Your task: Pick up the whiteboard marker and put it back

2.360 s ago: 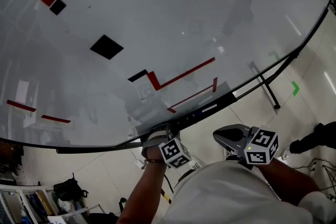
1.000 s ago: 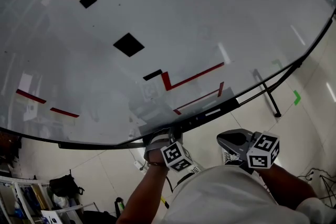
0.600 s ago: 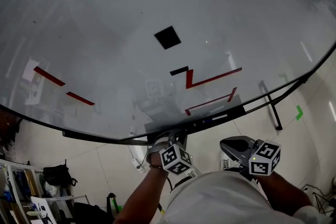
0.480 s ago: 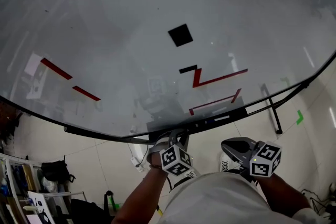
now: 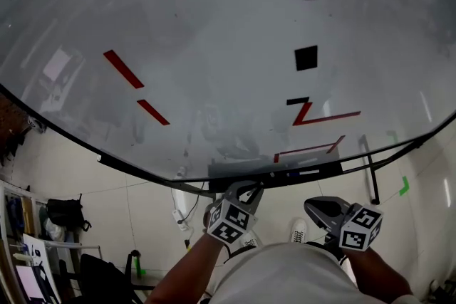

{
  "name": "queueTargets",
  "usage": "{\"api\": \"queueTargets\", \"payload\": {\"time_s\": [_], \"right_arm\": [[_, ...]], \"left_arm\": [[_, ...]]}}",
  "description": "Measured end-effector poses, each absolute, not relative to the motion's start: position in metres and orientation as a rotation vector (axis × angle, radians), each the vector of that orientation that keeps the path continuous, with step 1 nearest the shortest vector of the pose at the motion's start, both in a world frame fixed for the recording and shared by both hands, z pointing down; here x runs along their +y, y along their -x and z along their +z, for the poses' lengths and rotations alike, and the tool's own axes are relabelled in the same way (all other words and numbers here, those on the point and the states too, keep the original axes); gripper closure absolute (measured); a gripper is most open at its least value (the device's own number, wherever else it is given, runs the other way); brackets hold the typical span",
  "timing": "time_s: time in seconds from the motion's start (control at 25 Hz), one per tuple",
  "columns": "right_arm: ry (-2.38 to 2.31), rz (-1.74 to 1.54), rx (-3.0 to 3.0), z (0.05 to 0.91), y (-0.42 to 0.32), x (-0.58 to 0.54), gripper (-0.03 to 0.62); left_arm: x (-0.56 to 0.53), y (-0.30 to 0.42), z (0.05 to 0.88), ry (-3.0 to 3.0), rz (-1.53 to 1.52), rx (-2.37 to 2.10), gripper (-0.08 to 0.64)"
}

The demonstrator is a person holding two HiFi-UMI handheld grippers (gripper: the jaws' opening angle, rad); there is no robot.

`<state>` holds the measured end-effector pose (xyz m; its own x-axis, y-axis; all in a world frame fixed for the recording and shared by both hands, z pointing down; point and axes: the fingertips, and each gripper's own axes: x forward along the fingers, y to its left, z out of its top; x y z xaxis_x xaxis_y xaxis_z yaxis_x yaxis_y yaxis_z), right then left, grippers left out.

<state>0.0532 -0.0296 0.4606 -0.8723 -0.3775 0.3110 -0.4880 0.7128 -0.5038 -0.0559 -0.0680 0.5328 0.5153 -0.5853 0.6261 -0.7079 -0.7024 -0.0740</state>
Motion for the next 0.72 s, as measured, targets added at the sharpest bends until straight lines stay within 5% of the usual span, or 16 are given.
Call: {"api": "queueTargets", "payload": {"time_s": [0.72], "right_arm": [[-0.671,0.879,-2.737,0.461,-0.042,-0.042,0.591]], "left_arm": [[-0.056,0.063,0.485,-2.436,0.405,-1.067,0.511]]}}
